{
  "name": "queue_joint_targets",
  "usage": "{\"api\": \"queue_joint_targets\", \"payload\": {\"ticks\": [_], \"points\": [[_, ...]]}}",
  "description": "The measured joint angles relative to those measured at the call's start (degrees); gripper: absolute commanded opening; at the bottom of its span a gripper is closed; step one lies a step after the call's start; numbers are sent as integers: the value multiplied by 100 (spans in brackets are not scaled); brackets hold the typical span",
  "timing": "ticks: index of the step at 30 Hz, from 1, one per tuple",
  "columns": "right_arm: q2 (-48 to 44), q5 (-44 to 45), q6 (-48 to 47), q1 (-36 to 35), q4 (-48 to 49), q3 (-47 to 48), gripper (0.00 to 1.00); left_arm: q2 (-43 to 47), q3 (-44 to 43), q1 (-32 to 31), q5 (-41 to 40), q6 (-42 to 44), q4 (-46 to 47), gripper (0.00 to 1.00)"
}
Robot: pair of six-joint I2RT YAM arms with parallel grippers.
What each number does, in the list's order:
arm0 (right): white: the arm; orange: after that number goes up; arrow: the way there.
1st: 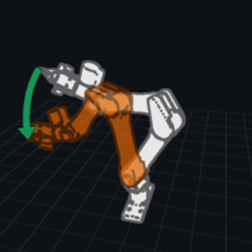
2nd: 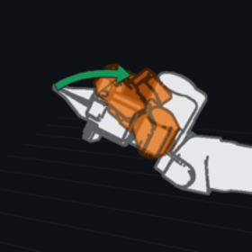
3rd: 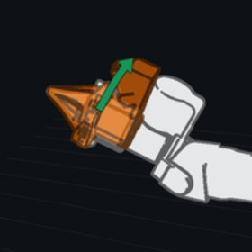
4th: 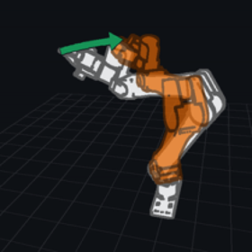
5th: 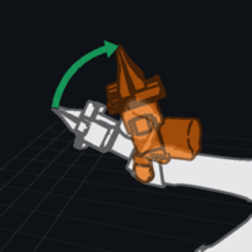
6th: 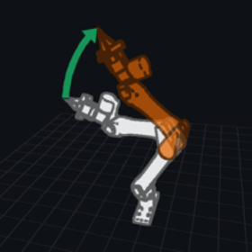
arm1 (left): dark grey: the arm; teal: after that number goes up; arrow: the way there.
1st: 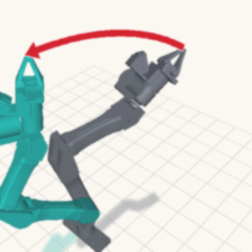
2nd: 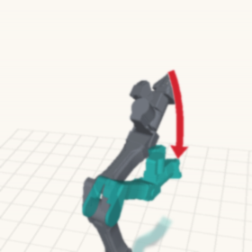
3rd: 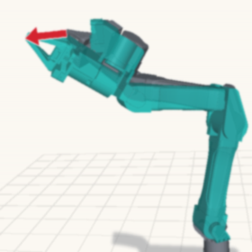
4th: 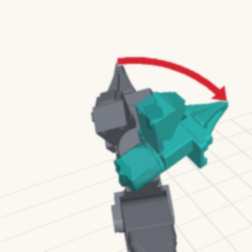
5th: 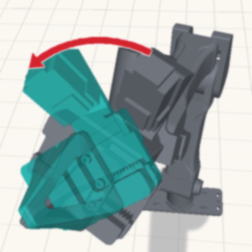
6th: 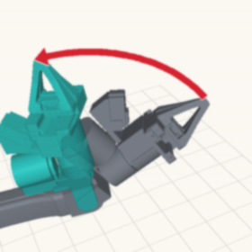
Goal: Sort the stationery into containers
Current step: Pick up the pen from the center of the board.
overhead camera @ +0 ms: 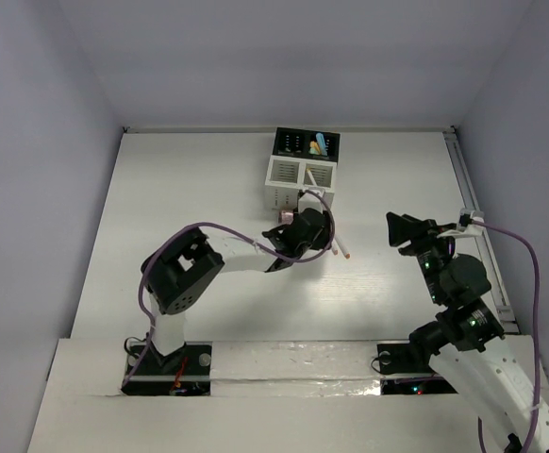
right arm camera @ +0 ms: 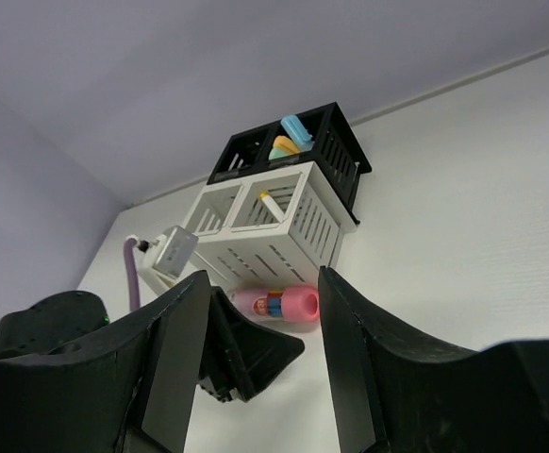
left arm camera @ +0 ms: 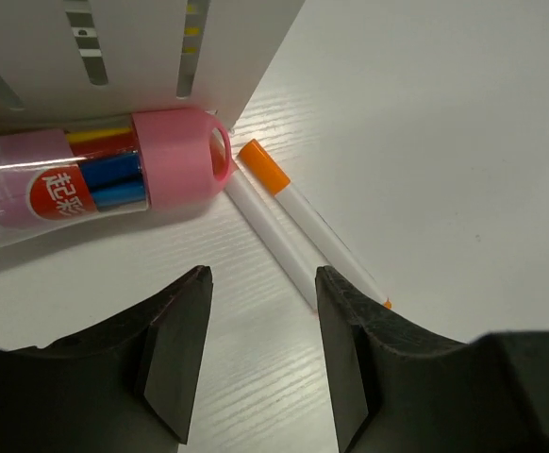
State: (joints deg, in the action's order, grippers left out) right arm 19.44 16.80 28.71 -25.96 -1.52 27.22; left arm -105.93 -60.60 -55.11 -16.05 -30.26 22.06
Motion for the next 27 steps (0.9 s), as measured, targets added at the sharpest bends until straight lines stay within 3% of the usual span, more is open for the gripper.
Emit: {"api": "queue_joint_targets", "payload": {"ticks": [16,27], "points": [[101,-35,0,0,-90,0,56,-1099,-984,-74,-396,22,-581,36],[83,-33,0,0,-103,0,56,-1401,-1340,-74,-503,118,-737,12]]}}
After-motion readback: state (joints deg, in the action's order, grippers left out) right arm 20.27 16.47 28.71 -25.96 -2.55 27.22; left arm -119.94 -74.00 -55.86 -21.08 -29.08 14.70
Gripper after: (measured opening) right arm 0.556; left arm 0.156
